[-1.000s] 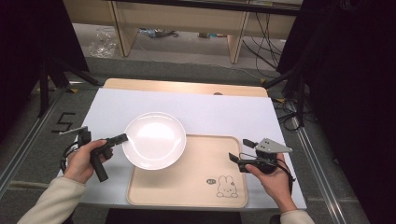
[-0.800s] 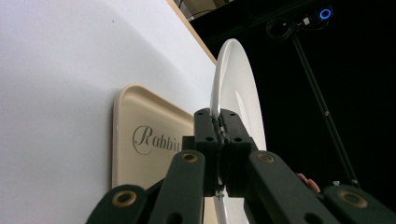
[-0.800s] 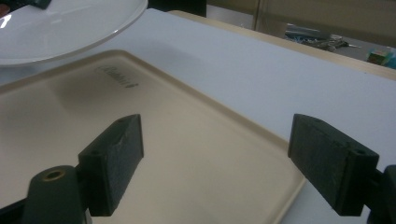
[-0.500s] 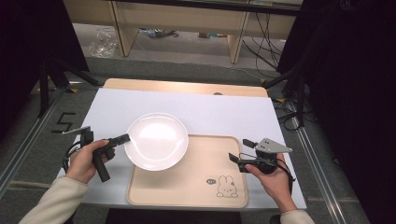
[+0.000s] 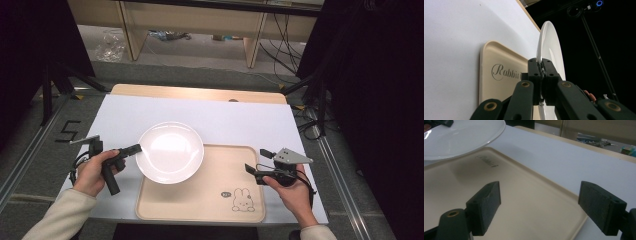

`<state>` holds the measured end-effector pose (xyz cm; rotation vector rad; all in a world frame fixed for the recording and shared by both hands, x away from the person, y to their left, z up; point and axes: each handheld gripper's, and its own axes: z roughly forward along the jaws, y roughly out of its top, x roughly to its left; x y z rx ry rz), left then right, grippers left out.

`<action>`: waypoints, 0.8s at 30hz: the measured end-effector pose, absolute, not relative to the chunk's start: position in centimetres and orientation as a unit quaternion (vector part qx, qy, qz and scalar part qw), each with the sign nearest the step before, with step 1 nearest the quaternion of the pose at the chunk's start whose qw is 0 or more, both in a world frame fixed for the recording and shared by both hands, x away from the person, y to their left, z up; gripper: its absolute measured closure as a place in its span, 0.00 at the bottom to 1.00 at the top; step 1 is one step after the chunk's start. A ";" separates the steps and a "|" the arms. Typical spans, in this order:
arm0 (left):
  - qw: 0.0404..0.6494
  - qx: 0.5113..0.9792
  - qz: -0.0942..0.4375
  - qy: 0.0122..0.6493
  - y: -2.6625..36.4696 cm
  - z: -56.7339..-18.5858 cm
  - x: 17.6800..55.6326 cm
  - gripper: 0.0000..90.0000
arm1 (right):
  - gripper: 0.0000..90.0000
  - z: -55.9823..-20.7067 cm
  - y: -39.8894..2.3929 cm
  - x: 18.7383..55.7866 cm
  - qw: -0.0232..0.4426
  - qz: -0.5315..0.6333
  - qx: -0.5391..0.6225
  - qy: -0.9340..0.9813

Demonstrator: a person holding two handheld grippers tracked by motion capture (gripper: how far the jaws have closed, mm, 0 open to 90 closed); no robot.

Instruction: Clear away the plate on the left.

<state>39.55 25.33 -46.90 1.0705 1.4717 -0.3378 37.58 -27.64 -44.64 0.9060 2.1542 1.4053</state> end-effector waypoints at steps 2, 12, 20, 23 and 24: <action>0.600 0.459 -0.145 0.639 25.1 -46.9 39.5 0.96 | 0.21 -44.6 -27.6 37.6 0.207 0.505 0.324 0.773; 0.594 0.465 -0.149 0.639 24.7 -46.9 39.5 0.96 | 0.21 -44.6 -27.7 37.6 0.213 0.505 0.321 0.772; 0.592 0.469 -0.151 0.638 24.4 -47.0 39.6 0.96 | 0.21 -44.6 -27.7 37.6 0.213 0.505 0.321 0.772; 0.592 0.470 -0.152 0.636 24.3 -47.0 39.6 0.96 | 0.21 -44.6 -27.7 37.6 0.213 0.505 0.321 0.772; 0.592 0.470 -0.153 0.637 24.2 -47.0 39.6 0.96 | 0.21 -44.7 -27.7 37.6 0.213 0.505 0.321 0.772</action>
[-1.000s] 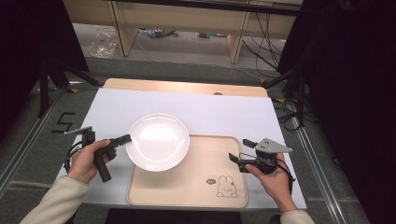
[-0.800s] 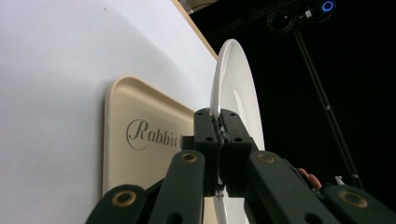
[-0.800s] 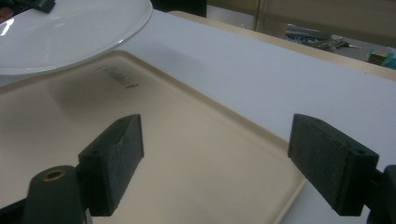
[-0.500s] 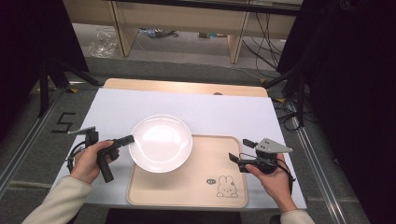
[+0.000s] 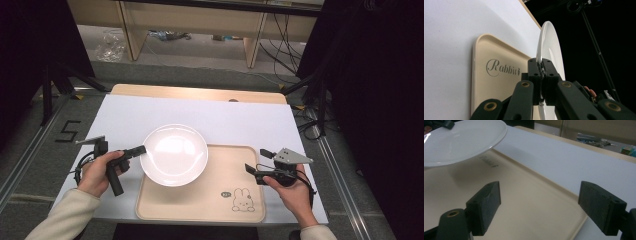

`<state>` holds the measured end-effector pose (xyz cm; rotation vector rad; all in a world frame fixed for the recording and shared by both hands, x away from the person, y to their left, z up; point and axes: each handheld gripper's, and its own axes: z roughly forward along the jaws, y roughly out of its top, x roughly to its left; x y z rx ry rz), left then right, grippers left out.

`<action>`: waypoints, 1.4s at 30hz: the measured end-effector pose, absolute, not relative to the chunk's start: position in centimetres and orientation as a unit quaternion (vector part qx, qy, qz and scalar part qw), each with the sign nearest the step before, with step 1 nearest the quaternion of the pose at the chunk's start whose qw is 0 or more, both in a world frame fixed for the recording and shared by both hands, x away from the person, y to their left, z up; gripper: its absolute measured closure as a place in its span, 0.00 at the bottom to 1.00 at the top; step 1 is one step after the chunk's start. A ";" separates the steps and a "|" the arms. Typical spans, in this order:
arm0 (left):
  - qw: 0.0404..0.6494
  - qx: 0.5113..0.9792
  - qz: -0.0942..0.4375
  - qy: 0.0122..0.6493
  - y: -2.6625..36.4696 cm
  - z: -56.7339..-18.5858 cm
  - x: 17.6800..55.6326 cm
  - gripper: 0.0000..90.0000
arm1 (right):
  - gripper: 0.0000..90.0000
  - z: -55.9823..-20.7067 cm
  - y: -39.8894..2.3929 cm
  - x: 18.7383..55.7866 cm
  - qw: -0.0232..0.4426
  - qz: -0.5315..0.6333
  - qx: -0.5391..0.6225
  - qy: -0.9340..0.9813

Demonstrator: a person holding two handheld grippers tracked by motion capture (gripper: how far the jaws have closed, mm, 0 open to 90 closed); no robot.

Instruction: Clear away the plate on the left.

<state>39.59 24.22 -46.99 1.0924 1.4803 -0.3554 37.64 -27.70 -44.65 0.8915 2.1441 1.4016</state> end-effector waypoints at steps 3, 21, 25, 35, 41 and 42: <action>0.592 0.470 -0.153 0.637 24.1 -47.0 39.6 0.96 | 0.21 -44.7 -27.7 37.6 0.213 0.505 0.321 0.772; 0.590 0.474 -0.158 0.634 23.5 -47.0 39.6 0.96 | 0.21 -44.7 -27.7 37.7 0.213 0.507 0.321 0.771; 0.594 0.472 -0.157 0.632 23.3 -47.1 39.6 0.96 | 0.21 -44.7 -27.7 37.6 0.214 0.507 0.321 0.771; 0.587 0.479 -0.161 0.632 23.1 -47.0 39.6 0.96 | 0.21 -44.7 -27.7 37.6 0.214 0.507 0.320 0.771; 0.593 0.477 -0.163 0.628 22.8 -47.1 39.6 0.96 | 0.21 -44.7 -27.7 37.6 0.214 0.507 0.321 0.771; 0.593 0.477 -0.163 0.628 22.8 -47.1 39.6 0.96 | 0.21 -44.6 -27.7 37.6 0.214 0.507 0.321 0.771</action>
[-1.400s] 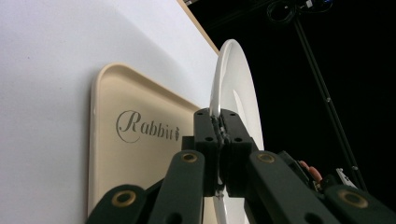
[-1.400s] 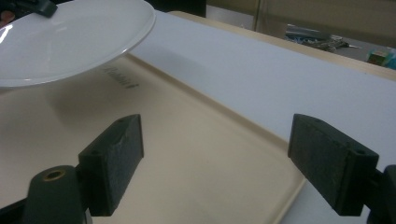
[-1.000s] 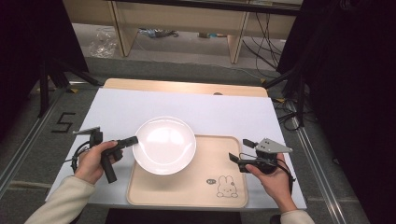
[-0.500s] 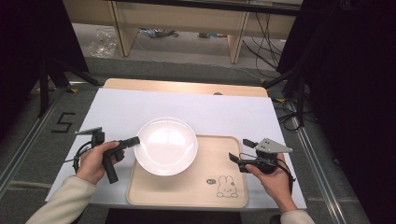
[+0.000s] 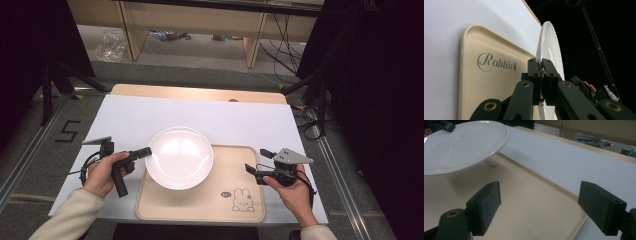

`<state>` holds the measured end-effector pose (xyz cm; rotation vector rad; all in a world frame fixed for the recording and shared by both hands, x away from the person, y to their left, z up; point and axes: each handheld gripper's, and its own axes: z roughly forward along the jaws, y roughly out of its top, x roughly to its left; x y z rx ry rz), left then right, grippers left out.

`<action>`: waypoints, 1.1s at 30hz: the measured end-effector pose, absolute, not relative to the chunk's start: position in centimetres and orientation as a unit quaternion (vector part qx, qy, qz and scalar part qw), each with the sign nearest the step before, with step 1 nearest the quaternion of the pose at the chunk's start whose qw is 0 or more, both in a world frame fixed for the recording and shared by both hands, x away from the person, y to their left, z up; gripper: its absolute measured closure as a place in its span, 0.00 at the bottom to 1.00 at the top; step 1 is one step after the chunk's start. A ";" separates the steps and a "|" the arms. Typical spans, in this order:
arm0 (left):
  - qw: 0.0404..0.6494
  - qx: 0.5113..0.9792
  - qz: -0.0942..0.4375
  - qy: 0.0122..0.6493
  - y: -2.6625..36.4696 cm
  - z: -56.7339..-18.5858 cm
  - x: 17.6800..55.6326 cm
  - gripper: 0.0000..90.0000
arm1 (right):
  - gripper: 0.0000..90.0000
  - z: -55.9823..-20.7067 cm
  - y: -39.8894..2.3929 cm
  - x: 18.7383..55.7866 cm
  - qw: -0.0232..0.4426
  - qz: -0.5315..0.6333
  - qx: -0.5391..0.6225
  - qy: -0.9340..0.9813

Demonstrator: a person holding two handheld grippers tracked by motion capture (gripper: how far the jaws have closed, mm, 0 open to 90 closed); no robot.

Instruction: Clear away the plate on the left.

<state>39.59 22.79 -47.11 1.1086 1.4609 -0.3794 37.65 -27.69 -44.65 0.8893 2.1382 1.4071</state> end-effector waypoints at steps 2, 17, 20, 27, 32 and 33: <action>0.586 0.480 -0.167 0.630 22.7 -47.0 39.6 0.96 | 0.21 -44.7 -27.7 37.6 0.214 0.507 0.321 0.771; 0.583 0.489 -0.172 0.626 22.0 -47.1 39.5 0.96 | 0.21 -44.7 -27.7 37.7 0.214 0.508 0.320 0.771; 0.582 0.489 -0.174 0.627 21.8 -47.1 39.6 0.96 | 0.21 -44.7 -27.7 37.7 0.214 0.508 0.320 0.771; 0.579 0.492 -0.175 0.626 21.5 -47.2 39.6 0.96 | 0.21 -44.7 -27.6 37.7 0.216 0.513 0.320 0.767; 0.584 0.489 -0.176 0.624 21.2 -47.3 39.6 0.96 | 0.21 -44.7 -27.7 37.7 0.214 0.508 0.320 0.770; 0.580 0.492 -0.177 0.625 21.2 -47.2 39.6 0.96 | 0.21 -44.7 -27.6 37.7 0.215 0.512 0.320 0.768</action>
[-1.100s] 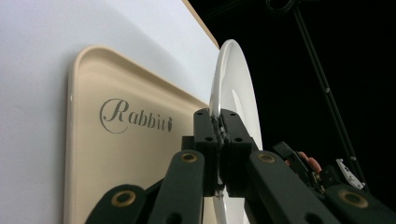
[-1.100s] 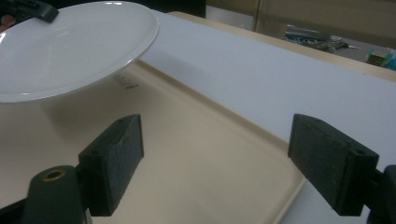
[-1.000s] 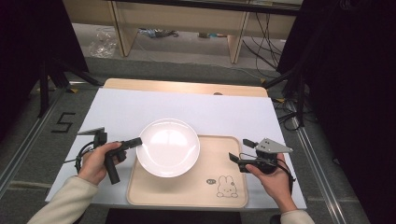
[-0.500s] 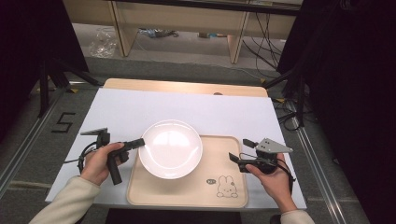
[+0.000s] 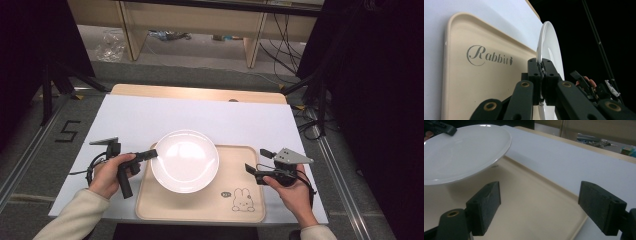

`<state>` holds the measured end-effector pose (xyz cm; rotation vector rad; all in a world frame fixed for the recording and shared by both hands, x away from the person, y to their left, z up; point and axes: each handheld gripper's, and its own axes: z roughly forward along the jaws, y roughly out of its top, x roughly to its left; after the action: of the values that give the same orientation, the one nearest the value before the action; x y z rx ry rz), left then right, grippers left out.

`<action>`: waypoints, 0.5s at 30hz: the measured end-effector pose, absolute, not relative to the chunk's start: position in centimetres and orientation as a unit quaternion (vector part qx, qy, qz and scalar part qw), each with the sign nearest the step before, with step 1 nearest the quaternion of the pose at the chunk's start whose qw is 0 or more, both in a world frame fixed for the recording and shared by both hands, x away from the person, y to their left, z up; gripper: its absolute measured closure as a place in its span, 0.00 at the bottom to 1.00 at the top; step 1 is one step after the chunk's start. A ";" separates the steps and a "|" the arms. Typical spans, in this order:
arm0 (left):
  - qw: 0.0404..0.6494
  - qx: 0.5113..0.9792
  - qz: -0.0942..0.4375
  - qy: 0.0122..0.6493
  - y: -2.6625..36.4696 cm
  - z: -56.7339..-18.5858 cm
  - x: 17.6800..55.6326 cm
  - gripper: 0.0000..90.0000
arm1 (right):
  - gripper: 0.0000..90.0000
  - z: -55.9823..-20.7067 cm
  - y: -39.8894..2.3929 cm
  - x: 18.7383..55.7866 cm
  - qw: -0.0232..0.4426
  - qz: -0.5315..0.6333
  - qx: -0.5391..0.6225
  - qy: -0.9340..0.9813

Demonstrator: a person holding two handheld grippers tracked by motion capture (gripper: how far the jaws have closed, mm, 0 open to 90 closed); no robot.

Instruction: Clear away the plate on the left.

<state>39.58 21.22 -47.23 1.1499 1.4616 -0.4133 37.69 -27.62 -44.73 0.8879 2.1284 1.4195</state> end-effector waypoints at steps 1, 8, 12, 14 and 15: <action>0.578 0.495 -0.178 0.624 21.2 -47.2 39.6 0.96 | 0.21 -44.7 -27.6 37.7 0.215 0.512 0.321 0.768; 0.574 0.499 -0.178 0.624 20.9 -47.3 39.6 0.96 | 0.21 -44.7 -27.7 37.7 0.213 0.510 0.319 0.770; 0.576 0.499 -0.181 0.622 20.7 -47.4 39.6 0.96 | 0.21 -44.7 -27.6 37.7 0.215 0.513 0.320 0.767; 0.575 0.501 -0.182 0.621 20.6 -47.4 39.6 0.96 | 0.21 -44.6 -27.7 37.6 0.212 0.506 0.320 0.772; 0.573 0.503 -0.182 0.620 20.5 -47.4 39.6 0.96 | 0.21 -44.7 -27.7 37.7 0.215 0.508 0.320 0.770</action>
<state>39.63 20.54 -47.42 1.1799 1.4541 -0.4256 37.65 -27.69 -44.65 0.8881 2.1367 1.4088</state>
